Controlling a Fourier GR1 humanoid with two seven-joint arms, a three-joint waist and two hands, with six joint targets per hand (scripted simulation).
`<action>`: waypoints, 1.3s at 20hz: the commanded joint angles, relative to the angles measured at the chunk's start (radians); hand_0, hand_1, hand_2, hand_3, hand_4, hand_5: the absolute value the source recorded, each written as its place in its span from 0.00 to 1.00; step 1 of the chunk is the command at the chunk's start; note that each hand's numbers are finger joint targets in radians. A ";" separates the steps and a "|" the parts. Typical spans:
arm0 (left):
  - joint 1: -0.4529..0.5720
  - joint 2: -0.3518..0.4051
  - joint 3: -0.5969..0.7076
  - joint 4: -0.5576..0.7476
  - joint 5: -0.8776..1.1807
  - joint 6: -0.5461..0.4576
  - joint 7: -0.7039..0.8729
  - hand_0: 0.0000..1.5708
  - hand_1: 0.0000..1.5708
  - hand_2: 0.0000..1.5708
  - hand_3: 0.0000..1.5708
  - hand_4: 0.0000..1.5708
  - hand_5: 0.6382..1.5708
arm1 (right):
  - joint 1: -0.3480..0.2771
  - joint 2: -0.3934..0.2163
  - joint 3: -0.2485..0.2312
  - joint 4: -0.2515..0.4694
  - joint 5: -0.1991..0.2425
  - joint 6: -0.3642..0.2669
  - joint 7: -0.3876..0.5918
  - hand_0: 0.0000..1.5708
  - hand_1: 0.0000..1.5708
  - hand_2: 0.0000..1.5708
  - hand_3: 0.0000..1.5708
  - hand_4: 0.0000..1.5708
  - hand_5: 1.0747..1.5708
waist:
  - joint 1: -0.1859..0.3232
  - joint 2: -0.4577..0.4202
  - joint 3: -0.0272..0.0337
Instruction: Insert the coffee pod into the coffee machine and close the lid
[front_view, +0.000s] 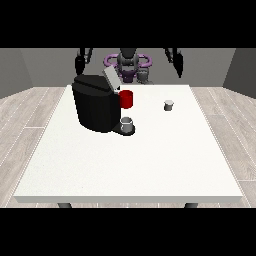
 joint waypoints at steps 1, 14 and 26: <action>0.008 -0.009 0.003 0.037 -0.022 -0.008 -0.071 0.00 0.00 0.00 0.00 0.17 1.00 | -0.022 0.013 0.011 -0.007 -0.004 0.009 0.065 0.00 0.00 0.00 0.00 0.08 1.00 | -0.015 -0.013 -0.0095; -0.013 0.155 0.070 0.056 -0.031 -0.159 -0.183 0.00 0.00 0.00 0.00 0.00 1.00 | 0.006 0.110 -0.007 0.019 0.037 -0.112 -0.148 0.00 0.00 0.00 0.00 0.17 1.00 | -0.051 0.017 -0.0094; -0.221 0.240 0.129 0.358 -0.071 -0.205 -0.085 0.00 0.00 0.00 0.00 0.00 1.00 | -0.057 0.093 0.034 -0.039 0.015 -0.095 -0.090 0.00 0.00 0.00 0.00 0.15 1.00 | -0.161 0.099 -0.0098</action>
